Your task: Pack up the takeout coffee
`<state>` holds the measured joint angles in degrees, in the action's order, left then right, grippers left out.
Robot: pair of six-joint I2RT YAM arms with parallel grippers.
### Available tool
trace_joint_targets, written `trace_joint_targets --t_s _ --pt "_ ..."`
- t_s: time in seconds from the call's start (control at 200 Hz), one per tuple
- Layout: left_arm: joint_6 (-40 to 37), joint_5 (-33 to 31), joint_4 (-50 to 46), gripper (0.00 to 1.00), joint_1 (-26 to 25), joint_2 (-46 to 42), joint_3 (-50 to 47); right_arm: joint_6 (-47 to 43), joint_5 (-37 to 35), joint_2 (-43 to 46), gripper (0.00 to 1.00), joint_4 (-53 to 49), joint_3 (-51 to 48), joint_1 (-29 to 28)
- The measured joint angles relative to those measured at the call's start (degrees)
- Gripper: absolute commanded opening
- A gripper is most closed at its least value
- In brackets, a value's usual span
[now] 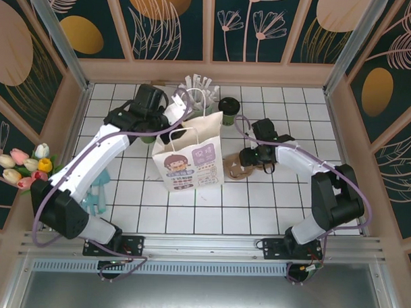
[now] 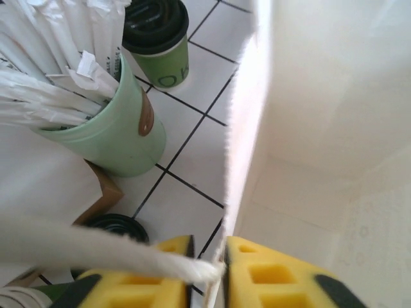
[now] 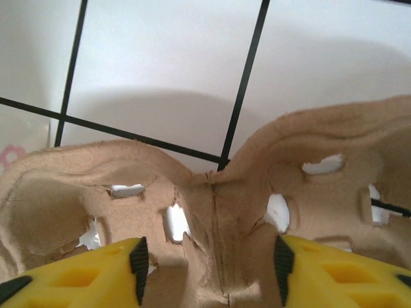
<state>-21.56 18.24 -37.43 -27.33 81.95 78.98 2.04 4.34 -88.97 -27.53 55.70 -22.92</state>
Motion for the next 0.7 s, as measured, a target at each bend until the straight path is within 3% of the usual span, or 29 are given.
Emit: trace_joint_targets --t_s 0.07,0.315,0.5,0.701 --pt "3.43 -0.02 0.92 0.01 0.00 -2.40 -1.31 1.31 0.02 0.00 0.65 0.33 0.70 0.00" --pt "21.51 -0.90 2.93 0.02 0.00 -5.62 -2.82 0.81 -0.02 -1.51 0.70 0.83 0.90 0.13" --pt "32.24 -0.52 2.60 0.06 0.00 -5.57 -3.26 2.34 -1.97 -4.68 0.73 -0.55 2.51 1.53" --pt "35.95 0.87 2.47 0.14 0.00 -5.55 -4.68 7.54 -4.35 -8.46 0.72 -1.75 4.26 1.77"
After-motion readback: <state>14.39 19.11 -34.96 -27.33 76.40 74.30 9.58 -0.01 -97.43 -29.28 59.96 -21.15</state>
